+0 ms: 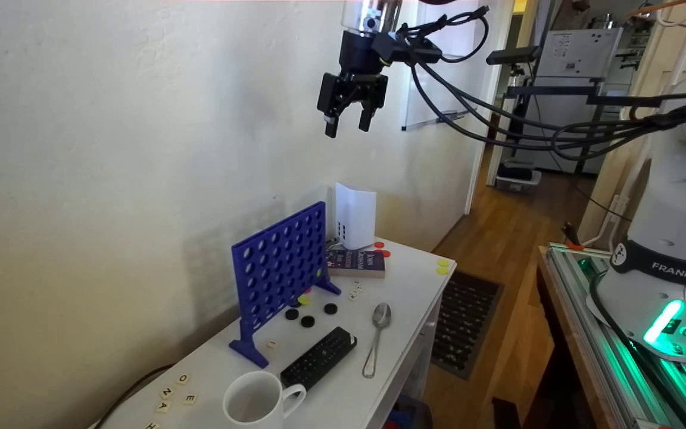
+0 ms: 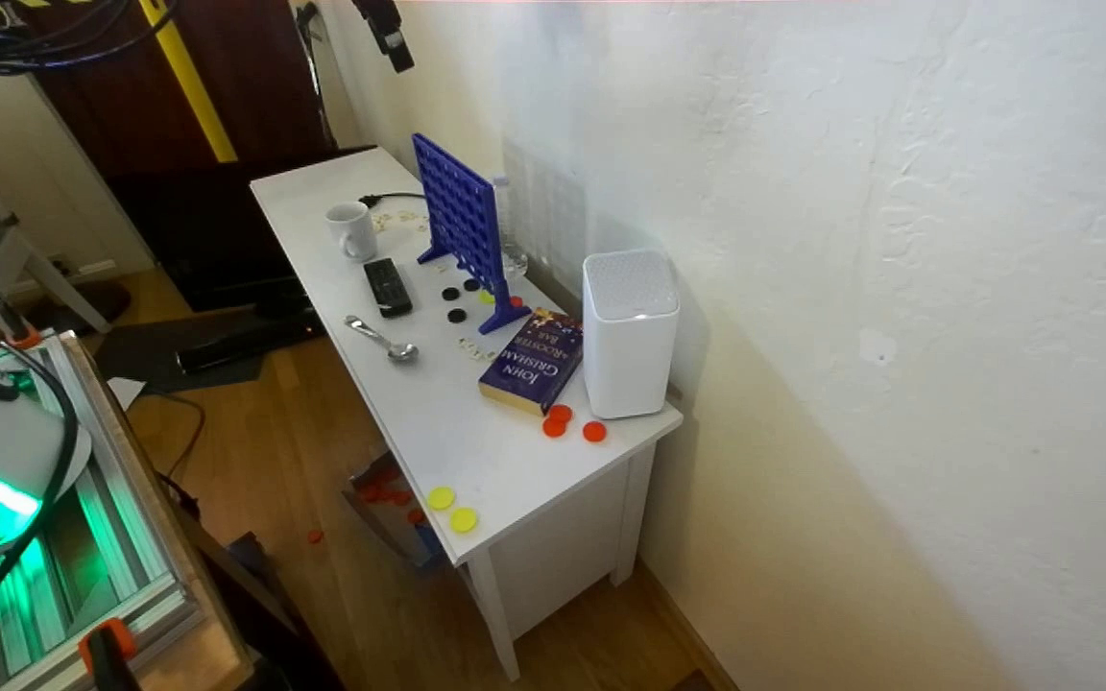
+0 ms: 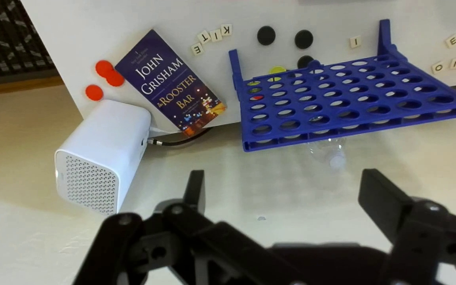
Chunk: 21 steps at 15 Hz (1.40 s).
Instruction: Move the water bottle to the left
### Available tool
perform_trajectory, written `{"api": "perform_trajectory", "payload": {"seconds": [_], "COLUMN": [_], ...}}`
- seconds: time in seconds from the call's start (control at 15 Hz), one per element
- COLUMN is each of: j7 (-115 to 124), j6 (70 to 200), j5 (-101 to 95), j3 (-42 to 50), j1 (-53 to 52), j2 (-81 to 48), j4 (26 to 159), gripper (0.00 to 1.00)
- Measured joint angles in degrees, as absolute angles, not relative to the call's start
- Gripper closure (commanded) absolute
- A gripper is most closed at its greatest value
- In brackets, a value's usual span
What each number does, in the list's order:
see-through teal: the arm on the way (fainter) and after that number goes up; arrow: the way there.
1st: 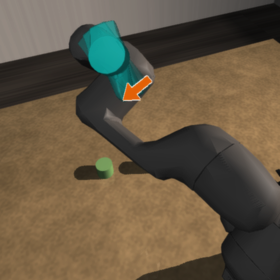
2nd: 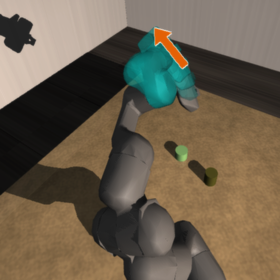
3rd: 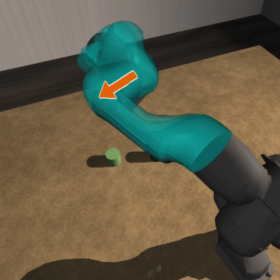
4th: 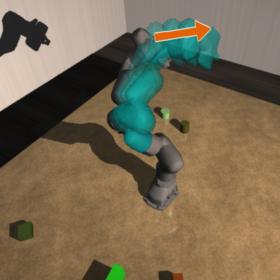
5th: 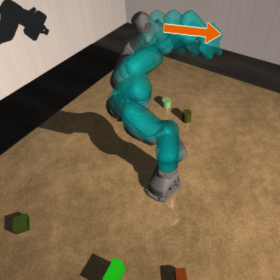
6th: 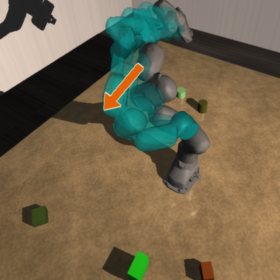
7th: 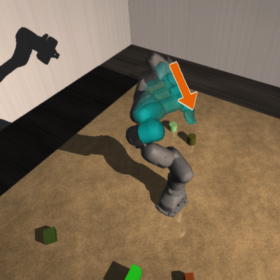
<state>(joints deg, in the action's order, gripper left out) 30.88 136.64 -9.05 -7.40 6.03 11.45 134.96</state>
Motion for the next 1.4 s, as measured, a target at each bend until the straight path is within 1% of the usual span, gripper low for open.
{"api": "perform_trajectory", "payload": {"seconds": [0.6,1.0,1.4], "j7": [28.57,21.30,18.33], "j6": [136.63,134.43,132.43], "j5": [-8.84,-8.18,-7.76], "j3": [-6.96,-6.94,-4.70], "j1": [4.94,0.36,-1.19], "j2": [10.18,-3.75,-17.85], "j4": [133.75,120.76,107.51], "gripper": [0.00,0.00,0.00]}}
